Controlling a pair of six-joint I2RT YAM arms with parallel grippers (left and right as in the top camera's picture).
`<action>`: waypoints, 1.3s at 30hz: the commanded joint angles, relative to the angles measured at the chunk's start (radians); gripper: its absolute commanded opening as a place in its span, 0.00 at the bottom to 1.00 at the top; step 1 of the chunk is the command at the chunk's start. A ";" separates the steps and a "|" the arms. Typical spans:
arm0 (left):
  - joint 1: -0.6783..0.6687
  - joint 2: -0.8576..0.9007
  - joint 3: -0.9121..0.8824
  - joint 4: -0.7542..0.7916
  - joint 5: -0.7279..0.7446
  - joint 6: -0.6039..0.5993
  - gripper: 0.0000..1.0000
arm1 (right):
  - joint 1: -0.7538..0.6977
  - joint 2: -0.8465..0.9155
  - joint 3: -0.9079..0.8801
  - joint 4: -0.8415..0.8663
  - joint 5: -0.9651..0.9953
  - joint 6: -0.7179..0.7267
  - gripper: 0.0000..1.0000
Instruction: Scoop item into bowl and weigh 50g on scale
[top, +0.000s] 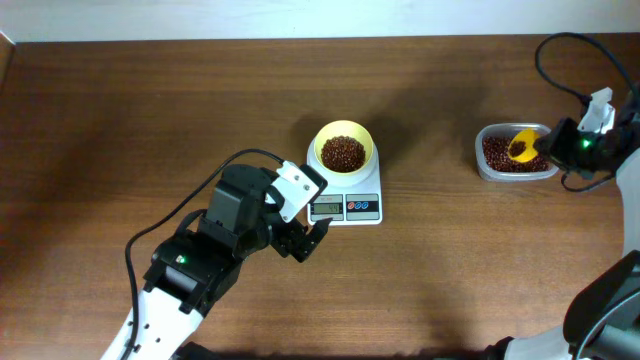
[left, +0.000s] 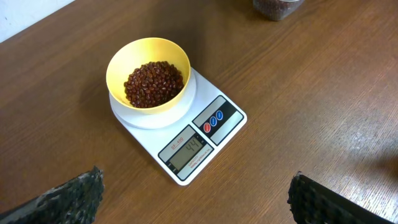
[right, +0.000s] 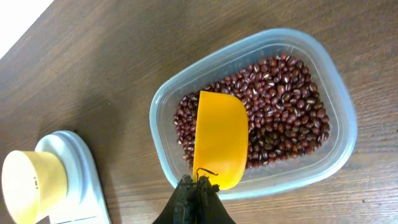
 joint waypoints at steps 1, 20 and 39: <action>0.005 -0.010 -0.008 0.002 0.014 0.005 0.99 | -0.029 -0.016 0.019 -0.011 -0.056 -0.008 0.04; 0.005 -0.010 -0.008 0.002 0.014 0.005 0.99 | 0.075 0.093 0.017 0.065 0.154 -0.042 0.04; 0.005 -0.010 -0.008 0.002 0.014 0.005 0.99 | 0.046 0.175 0.017 0.051 -0.006 -0.015 0.04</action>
